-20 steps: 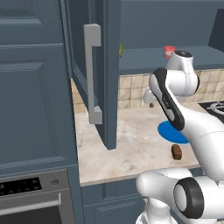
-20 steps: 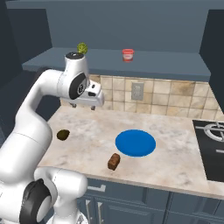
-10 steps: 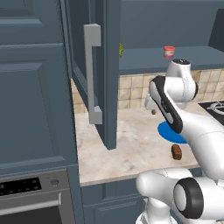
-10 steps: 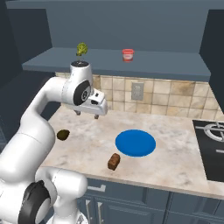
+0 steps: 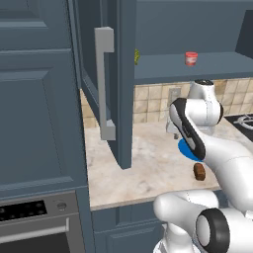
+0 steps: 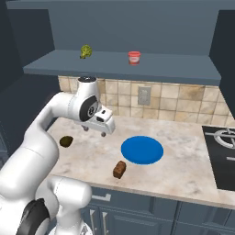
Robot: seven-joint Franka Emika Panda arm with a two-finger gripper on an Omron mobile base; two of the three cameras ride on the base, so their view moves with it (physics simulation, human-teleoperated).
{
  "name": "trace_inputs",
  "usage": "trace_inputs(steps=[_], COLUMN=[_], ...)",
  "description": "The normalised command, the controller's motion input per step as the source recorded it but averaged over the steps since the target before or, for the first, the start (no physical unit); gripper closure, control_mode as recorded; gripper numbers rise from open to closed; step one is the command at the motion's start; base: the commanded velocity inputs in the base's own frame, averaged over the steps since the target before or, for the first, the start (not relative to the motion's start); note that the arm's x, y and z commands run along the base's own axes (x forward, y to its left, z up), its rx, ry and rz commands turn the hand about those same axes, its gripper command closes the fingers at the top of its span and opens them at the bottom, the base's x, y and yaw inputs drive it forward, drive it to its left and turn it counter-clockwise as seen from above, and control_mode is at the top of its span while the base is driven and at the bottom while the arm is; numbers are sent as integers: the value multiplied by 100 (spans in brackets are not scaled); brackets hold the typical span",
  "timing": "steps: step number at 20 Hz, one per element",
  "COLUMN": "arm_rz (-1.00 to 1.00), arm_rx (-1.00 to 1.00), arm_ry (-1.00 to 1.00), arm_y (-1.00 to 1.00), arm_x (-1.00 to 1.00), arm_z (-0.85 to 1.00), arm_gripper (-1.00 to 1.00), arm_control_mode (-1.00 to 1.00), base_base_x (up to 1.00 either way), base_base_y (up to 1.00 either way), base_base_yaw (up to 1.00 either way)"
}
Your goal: Pick the avocado and bread from the counter and place them on the plate. Then pick the jam from the cabinet and place it next to the plate. Lastly close the cabinet door.
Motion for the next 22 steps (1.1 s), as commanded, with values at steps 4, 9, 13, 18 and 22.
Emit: trace_inputs(steps=[4, 9, 13, 18, 22], arm_rz=[-14, -13, -12, -7, -3], arm_rx=[0, 0, 0, 0, 0], arm_ry=[2, 3, 3, 4, 2], arm_y=[-16, -14, -15, -21, -23], arm_x=[-15, -12, -11, -8, -5], arm_z=[-38, -34, -32, -31, -30], arm_gripper=[-100, -100, -100, -100, -100], arm_control_mode=[-100, -100, -100, -100, -100], base_base_x=[0, 0, 0, 0, 0], base_base_y=[0, 0, 0, 0, 0], base_base_yaw=[0, 0, 0, 0, 0])
